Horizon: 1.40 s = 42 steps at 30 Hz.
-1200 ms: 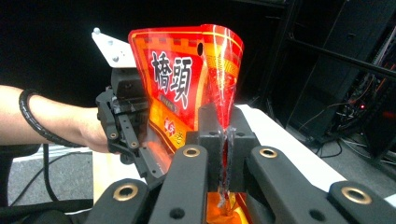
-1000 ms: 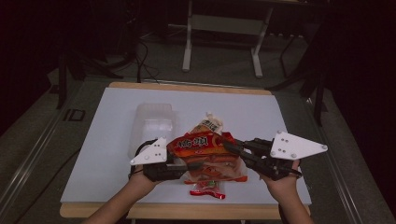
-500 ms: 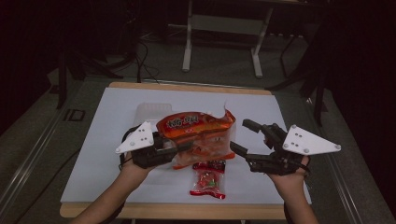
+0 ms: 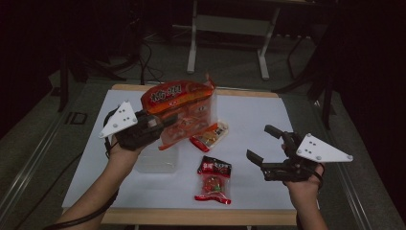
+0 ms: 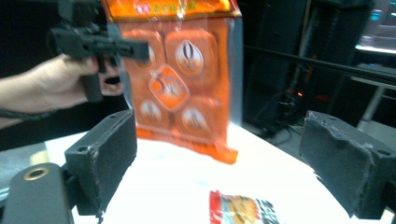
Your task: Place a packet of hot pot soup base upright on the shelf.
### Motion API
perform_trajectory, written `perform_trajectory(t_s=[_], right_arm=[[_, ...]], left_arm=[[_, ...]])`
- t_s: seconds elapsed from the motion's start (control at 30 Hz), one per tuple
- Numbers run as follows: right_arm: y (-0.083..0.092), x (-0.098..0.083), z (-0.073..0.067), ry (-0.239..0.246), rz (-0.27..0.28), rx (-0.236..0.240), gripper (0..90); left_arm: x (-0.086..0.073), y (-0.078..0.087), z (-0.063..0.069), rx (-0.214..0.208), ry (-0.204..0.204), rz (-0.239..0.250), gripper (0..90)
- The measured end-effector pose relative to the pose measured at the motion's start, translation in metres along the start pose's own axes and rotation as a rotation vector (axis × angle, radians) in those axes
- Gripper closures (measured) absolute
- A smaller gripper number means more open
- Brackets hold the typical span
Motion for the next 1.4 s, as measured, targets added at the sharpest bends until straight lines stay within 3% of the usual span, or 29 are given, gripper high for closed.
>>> perform_trajectory(t_s=[0.2,0.33,0.63,0.83,1.17,1.4], right_arm=[[0.004,-0.013,0.008,-0.009,-0.013,-0.042,11.4],[0.004,-0.021,0.01,-0.007,-0.018,-0.042,11.4],[0.007,-0.034,0.011,-0.01,-0.03,-0.054,11.4],[0.01,-0.04,0.014,-0.016,-0.035,-0.067,11.4],[0.008,-0.044,0.015,-0.025,-0.045,-0.063,11.4],[0.007,-0.045,0.015,-0.021,-0.051,-0.061,11.5]], left_arm=[[-0.004,-0.003,-0.019,0.067,0.014,0.009,71.7],[-0.01,-0.004,-0.032,0.1,0.036,0.013,71.7],[-0.035,-0.002,-0.067,0.222,0.08,-0.002,71.7],[-0.056,-0.001,-0.086,0.28,0.099,-0.025,71.7],[-0.087,-0.003,-0.103,0.328,0.14,-0.074,71.7],[-0.103,-0.009,-0.106,0.324,0.163,-0.089,71.7]])
Point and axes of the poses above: each handheld gripper's, and its own axes: y roughly backward along the jaws, x roughly out of its top, z roughly to its right, the point moved 7 cm from there along -y, roughly forward along the jaws, and after that the axes turned 10 degrees about x, right-handed, at the moved point
